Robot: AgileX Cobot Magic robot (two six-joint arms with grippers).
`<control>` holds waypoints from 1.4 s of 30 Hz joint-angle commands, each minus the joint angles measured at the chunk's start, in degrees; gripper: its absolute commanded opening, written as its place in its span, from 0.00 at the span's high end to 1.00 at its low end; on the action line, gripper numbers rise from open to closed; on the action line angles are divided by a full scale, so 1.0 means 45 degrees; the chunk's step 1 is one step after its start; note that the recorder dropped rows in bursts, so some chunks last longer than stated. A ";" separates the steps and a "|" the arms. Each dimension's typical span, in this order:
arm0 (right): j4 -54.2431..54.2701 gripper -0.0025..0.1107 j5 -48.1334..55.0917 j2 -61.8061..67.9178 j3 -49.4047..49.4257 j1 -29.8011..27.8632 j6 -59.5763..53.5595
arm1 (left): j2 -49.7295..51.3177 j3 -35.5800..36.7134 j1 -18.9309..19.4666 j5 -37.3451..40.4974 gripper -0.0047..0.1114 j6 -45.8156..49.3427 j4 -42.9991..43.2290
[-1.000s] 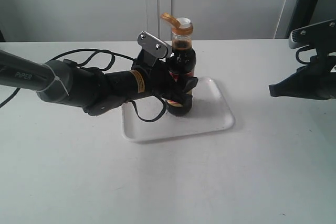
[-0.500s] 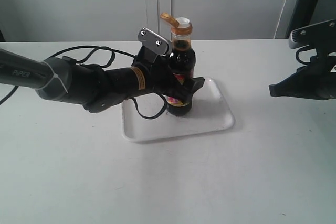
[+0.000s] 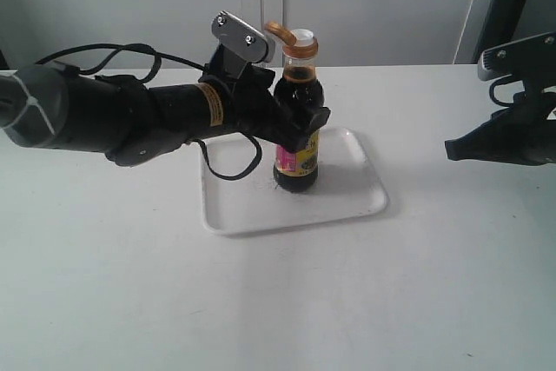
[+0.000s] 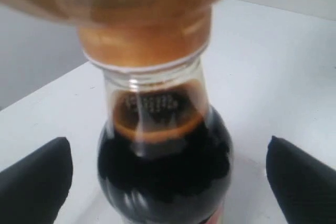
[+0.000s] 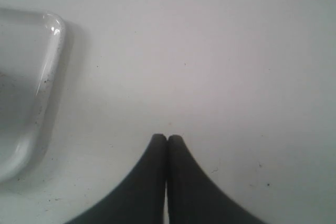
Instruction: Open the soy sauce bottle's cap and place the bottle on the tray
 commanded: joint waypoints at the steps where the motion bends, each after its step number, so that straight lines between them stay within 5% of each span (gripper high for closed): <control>1: -0.0024 0.98 -0.0188 0.0015 0.0043 -0.0062 -0.0052 | -0.0479 0.0513 -0.0038 -0.0325 0.05 -0.0095 0.0143; 22: -0.0024 0.98 -0.0188 0.0015 0.0043 -0.0062 -0.0052 | -0.2616 0.2677 -0.0038 -0.0239 0.05 -0.0241 0.0384; 33: -0.0024 0.98 -0.0084 0.0015 0.0043 -0.0062 -0.0052 | -0.3936 0.2730 -0.0038 0.2470 0.07 -0.0301 0.0617; 38: -0.0024 0.98 -0.0084 0.0015 0.0043 -0.0062 -0.0052 | -0.4473 0.2730 -0.0038 0.4003 0.30 0.0439 0.0617; 42: -0.0024 0.98 -0.0084 0.0015 0.0043 -0.0062 -0.0052 | -0.4943 0.2730 0.0052 0.5088 0.66 0.1223 0.0617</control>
